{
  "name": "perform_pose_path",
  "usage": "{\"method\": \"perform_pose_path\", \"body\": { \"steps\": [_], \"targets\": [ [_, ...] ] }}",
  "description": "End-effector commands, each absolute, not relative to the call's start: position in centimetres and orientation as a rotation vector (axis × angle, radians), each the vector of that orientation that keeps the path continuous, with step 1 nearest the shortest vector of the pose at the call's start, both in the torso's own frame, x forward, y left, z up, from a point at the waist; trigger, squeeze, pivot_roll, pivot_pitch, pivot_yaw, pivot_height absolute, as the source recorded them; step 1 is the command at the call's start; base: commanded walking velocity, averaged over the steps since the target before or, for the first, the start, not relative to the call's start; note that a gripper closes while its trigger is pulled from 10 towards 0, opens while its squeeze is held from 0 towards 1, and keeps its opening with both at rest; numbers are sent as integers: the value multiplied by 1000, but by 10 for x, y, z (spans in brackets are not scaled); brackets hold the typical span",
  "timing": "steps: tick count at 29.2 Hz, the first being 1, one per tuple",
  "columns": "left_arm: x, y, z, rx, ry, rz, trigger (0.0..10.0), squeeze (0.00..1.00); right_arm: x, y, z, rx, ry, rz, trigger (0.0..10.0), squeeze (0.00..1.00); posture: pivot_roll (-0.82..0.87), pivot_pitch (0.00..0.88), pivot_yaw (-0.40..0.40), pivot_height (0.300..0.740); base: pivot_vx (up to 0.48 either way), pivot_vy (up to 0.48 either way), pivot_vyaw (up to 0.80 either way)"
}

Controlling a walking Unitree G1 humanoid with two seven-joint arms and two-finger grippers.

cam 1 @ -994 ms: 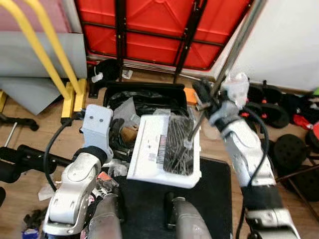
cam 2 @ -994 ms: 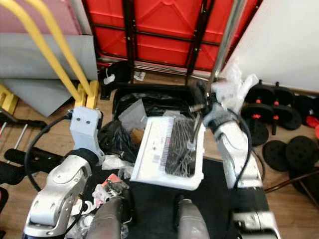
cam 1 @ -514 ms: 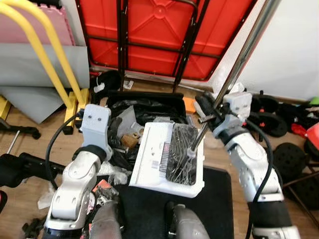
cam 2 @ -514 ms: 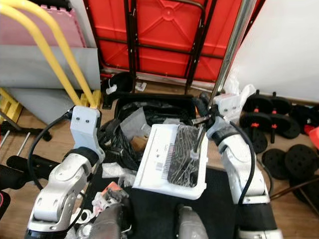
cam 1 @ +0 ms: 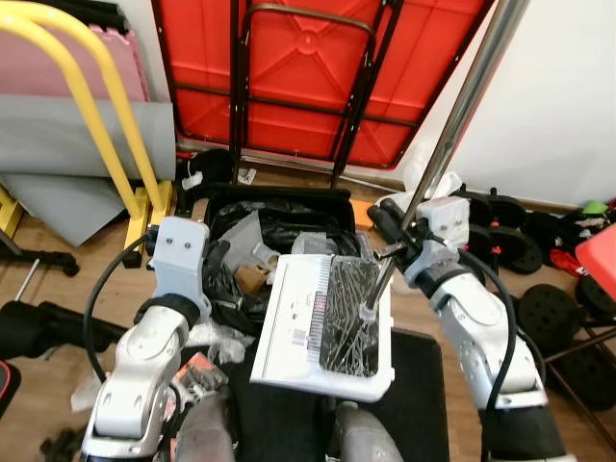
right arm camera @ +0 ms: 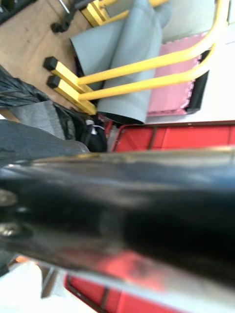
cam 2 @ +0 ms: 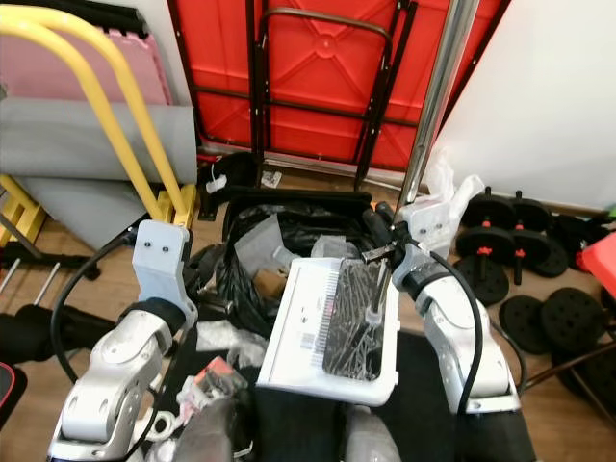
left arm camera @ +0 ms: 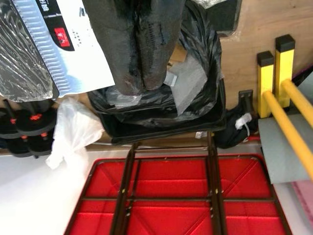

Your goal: Sweep floor

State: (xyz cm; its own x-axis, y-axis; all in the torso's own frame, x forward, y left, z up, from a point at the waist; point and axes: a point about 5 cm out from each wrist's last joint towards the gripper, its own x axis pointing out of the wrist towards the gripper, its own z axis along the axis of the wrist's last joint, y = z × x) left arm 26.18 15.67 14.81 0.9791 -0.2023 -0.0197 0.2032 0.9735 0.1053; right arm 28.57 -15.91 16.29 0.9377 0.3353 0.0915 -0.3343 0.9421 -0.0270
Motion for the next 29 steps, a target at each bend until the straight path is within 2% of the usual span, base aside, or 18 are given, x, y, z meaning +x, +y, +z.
{"method": "perform_pose_path", "body": {
  "steps": [1, 7, 13, 29],
  "targets": [
    [259, 156, 144, 106, 16, -224, 10000, 0, 286, -158, 178, -27, -156, 345, 10000, 0, -82, 153, -146, 740, 0, 0, 0],
    [257, 152, 147, 106, -8, -280, 10000, 0, 286, -156, 179, -26, -158, 342, 10000, 0, -80, 154, -139, 740, 0, 0, 0],
    [259, 152, 147, 95, -1, -274, 10000, 0, 286, -155, 180, -20, -162, 339, 10000, 0, -75, 158, -134, 740, 480, 0, 0],
    [257, 153, 146, 117, 9, -280, 10000, 0, 285, -156, 178, -18, -156, 319, 10000, 0, -70, 177, -122, 740, 0, 0, 0]
  ]
}}
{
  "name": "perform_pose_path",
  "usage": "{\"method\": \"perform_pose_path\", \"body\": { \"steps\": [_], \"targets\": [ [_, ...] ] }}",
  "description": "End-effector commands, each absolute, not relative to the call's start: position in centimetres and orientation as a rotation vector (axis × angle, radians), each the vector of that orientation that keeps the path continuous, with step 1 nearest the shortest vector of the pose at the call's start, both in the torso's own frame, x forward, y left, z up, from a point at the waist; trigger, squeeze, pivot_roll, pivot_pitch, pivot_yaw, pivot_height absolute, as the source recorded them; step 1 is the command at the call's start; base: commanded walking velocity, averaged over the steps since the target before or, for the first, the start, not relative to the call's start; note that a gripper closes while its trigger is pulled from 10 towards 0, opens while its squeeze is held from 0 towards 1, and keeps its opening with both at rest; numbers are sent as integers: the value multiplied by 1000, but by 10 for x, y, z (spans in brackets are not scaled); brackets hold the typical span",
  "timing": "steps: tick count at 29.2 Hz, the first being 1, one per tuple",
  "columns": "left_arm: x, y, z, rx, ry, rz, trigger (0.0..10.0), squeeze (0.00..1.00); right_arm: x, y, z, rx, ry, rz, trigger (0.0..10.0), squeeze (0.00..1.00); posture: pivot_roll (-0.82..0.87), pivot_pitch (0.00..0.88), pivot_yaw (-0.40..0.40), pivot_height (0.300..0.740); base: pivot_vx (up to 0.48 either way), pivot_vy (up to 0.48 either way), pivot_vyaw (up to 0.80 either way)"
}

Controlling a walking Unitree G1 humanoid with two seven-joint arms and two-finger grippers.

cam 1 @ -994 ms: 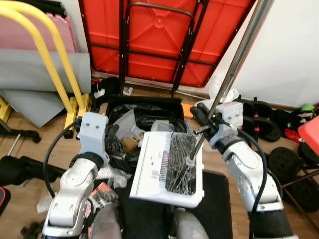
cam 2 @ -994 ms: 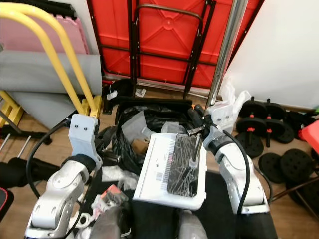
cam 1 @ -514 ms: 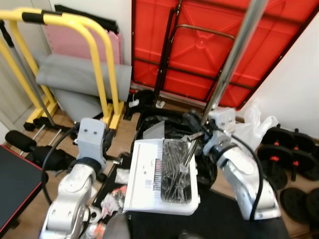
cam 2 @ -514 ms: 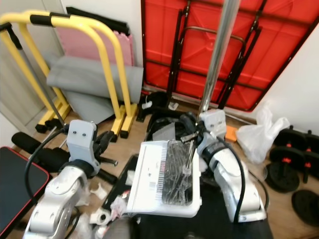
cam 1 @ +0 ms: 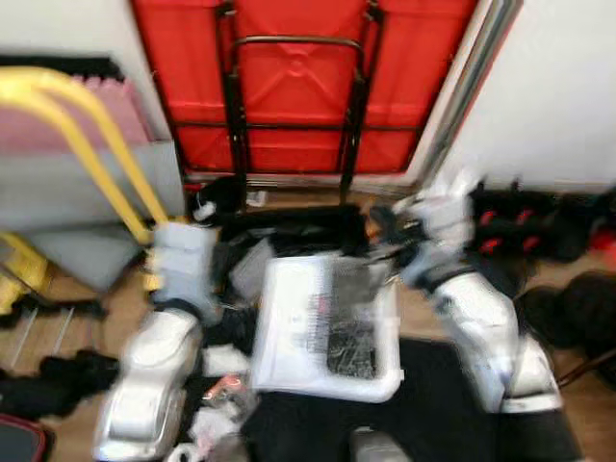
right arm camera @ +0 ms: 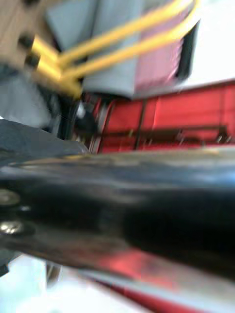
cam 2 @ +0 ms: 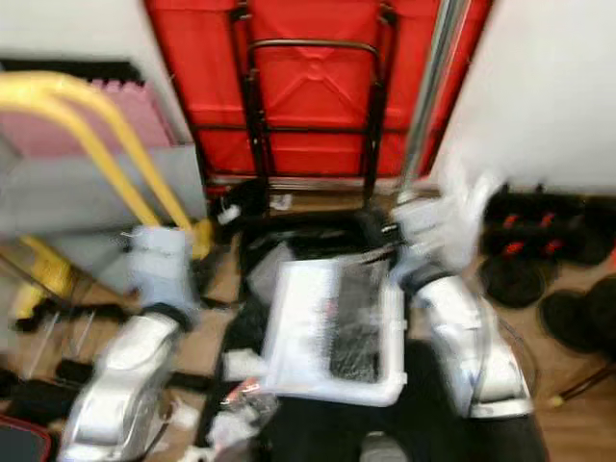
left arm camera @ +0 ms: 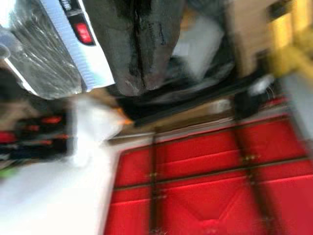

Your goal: Sweep floor

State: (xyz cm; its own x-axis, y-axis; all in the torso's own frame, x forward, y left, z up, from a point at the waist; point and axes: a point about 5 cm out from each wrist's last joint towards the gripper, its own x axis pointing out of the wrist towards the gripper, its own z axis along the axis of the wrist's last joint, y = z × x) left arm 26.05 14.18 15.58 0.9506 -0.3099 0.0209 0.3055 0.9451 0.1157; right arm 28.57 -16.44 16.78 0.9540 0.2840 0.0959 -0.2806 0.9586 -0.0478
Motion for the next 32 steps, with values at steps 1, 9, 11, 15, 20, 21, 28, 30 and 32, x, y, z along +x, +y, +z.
{"method": "perform_pose_path", "body": {
  "steps": [1, 9, 11, 15, 20, 21, 28, 30, 32],
  "targets": [
    [257, 153, 146, 117, 9, -280, 10000, 0, 285, -156, 178, -18, -156, 319, 10000, 0, -70, 177, -122, 740, 0, 0, 0],
    [255, 151, 146, 109, 12, -291, 10000, 0, 285, -156, 179, -23, -155, 317, 10000, 0, -73, 184, -129, 740, 0, 0, 0],
    [255, 150, 146, 109, 12, -294, 10000, 0, 285, -156, 179, -23, -155, 319, 10000, 0, -73, 184, -130, 740, 0, 0, 0],
    [254, 149, 146, 107, 10, -299, 10000, 0, 285, -155, 180, -23, -157, 322, 10000, 0, -75, 185, -131, 740, 0, -144, 0],
    [253, 148, 147, 102, 7, -304, 10000, 0, 285, -154, 180, -24, -157, 322, 10000, 0, -77, 185, -134, 740, 0, -301, 0],
    [253, 148, 147, 102, 7, -305, 10000, 0, 285, -154, 180, -25, -157, 321, 10000, 0, -77, 185, -134, 740, 0, -311, 0],
    [253, 148, 147, 101, 7, -306, 10000, 0, 285, -154, 181, -24, -158, 322, 10000, 0, -79, 184, -134, 740, 0, -317, 0],
    [253, 148, 147, 101, 7, -306, 10000, 0, 286, -154, 181, -24, -158, 323, 10000, 0, -79, 183, -135, 740, 0, -319, 0],
    [253, 147, 147, 101, 6, -307, 10000, 0, 286, -154, 181, -24, -159, 323, 10000, 0, -79, 181, -136, 740, 0, -315, 0]
  ]
}}
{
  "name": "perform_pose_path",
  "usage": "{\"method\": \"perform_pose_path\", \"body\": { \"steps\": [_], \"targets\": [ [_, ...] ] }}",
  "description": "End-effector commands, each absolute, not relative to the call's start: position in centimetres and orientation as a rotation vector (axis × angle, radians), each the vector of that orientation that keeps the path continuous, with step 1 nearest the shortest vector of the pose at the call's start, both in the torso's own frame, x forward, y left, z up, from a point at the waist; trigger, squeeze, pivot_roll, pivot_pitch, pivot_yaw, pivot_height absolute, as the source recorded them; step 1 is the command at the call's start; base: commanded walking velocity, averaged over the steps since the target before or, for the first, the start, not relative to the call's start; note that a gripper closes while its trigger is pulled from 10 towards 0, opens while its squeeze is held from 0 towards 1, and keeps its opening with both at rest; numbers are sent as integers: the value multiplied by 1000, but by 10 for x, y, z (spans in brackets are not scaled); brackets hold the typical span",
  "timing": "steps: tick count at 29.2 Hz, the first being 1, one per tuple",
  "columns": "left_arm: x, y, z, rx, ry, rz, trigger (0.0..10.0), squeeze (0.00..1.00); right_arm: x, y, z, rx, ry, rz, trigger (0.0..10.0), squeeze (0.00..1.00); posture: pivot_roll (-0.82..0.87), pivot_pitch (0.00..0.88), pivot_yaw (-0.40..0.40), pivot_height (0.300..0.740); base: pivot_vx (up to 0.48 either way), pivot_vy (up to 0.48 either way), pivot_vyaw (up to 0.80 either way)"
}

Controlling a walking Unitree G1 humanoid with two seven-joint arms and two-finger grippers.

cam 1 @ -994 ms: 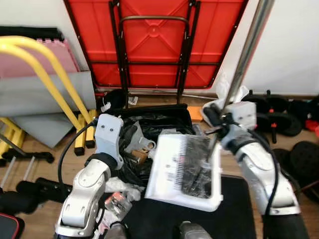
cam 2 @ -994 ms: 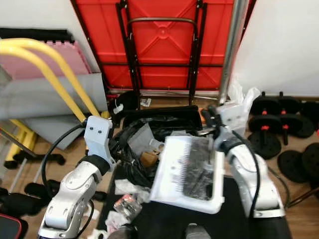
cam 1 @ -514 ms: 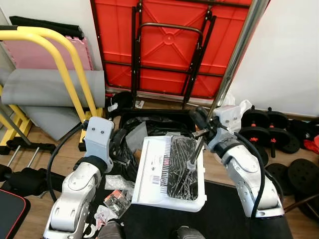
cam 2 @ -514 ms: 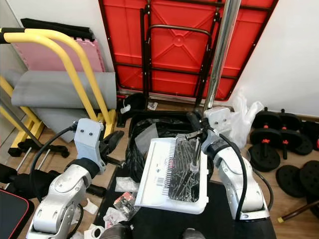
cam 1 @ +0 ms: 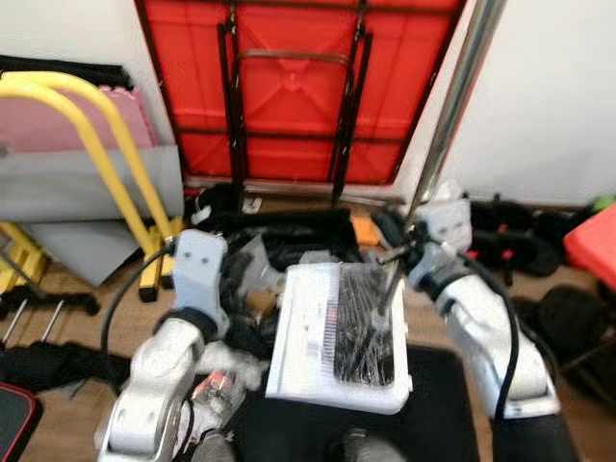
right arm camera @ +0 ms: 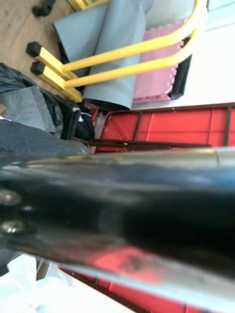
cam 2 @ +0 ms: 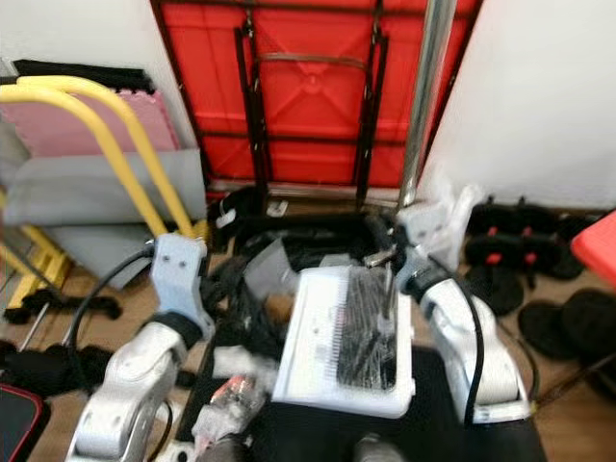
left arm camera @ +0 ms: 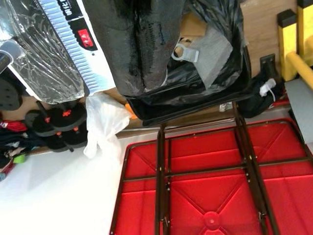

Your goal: Sweep floor

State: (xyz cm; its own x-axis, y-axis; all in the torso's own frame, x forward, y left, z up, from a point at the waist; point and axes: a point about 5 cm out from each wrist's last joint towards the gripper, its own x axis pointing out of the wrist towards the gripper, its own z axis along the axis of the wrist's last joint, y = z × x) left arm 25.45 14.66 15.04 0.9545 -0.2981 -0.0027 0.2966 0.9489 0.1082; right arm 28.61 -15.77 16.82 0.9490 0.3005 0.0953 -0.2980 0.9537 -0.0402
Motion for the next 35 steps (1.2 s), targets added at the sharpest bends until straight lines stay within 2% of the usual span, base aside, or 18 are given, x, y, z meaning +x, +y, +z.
{"method": "perform_pose_path", "body": {
  "steps": [1, 19, 35],
  "targets": [
    [254, 147, 147, 100, 5, -307, 10000, 0, 286, -153, 181, -23, -160, 324, 10000, 0, -79, 181, -136, 740, 0, -319, 0],
    [256, 147, 147, 97, 6, -292, 10000, 0, 289, -152, 181, -25, -161, 329, 10000, 0, -81, 173, -140, 740, 0, -319, 0],
    [259, 152, 144, 75, 21, -251, 10000, 0, 288, -151, 180, -27, -159, 336, 10000, 0, -77, 166, -138, 740, 0, 0, 0]
  ]
}}
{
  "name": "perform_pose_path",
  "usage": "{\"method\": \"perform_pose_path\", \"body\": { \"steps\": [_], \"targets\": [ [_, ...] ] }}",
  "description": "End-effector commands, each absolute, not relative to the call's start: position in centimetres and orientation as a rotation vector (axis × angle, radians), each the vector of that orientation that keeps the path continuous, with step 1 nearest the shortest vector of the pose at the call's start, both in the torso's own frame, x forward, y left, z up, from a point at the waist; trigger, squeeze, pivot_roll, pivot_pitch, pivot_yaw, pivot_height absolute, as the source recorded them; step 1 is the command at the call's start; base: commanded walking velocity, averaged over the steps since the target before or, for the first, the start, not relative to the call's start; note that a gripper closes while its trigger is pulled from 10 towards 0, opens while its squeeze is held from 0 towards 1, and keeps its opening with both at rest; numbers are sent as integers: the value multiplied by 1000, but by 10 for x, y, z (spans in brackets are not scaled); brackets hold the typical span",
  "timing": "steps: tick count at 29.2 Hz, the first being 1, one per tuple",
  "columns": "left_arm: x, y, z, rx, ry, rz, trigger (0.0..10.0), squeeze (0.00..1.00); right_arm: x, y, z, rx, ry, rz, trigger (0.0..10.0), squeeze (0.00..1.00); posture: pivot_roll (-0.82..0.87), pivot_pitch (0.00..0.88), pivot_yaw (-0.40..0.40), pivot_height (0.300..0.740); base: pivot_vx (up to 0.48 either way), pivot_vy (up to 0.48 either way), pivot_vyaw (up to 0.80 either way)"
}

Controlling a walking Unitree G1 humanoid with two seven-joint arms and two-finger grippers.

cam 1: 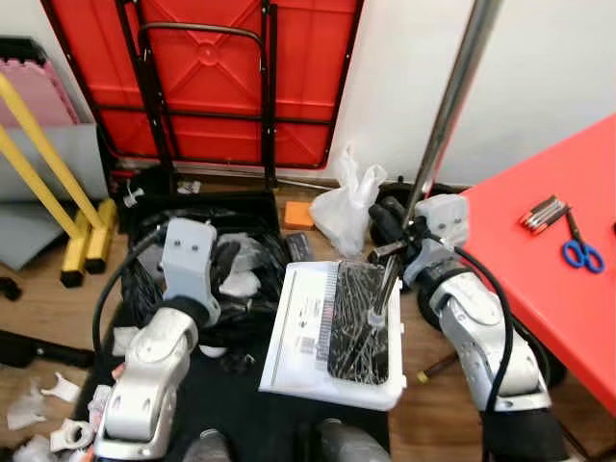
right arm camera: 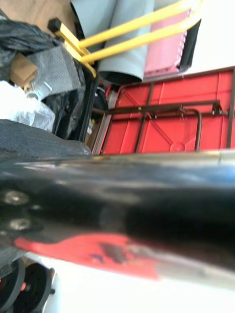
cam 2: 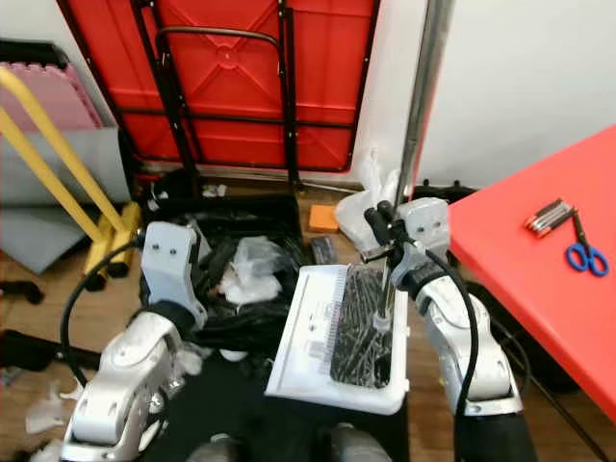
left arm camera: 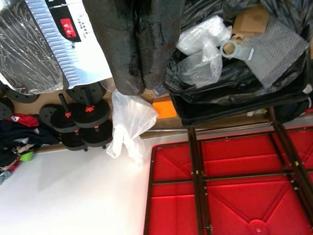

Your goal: Sweep floor

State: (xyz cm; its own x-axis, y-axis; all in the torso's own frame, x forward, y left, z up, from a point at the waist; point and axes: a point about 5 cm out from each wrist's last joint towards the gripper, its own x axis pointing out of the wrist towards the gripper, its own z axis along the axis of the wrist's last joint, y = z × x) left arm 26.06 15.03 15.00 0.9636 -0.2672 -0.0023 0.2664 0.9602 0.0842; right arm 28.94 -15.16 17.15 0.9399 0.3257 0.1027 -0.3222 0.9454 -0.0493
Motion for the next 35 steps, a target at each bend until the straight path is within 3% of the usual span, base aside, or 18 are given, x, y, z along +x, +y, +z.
{"method": "perform_pose_path", "body": {
  "steps": [1, 35],
  "targets": [
    [259, 152, 144, 74, 23, -249, 10000, 0, 288, -151, 180, -27, -159, 338, 10000, 0, -77, 166, -138, 740, 0, 0, 0],
    [264, 156, 141, 53, 63, -216, 10000, 0, 290, -150, 181, -28, -161, 334, 10000, 0, -82, 173, -134, 740, 0, 0, 0]
  ]
}}
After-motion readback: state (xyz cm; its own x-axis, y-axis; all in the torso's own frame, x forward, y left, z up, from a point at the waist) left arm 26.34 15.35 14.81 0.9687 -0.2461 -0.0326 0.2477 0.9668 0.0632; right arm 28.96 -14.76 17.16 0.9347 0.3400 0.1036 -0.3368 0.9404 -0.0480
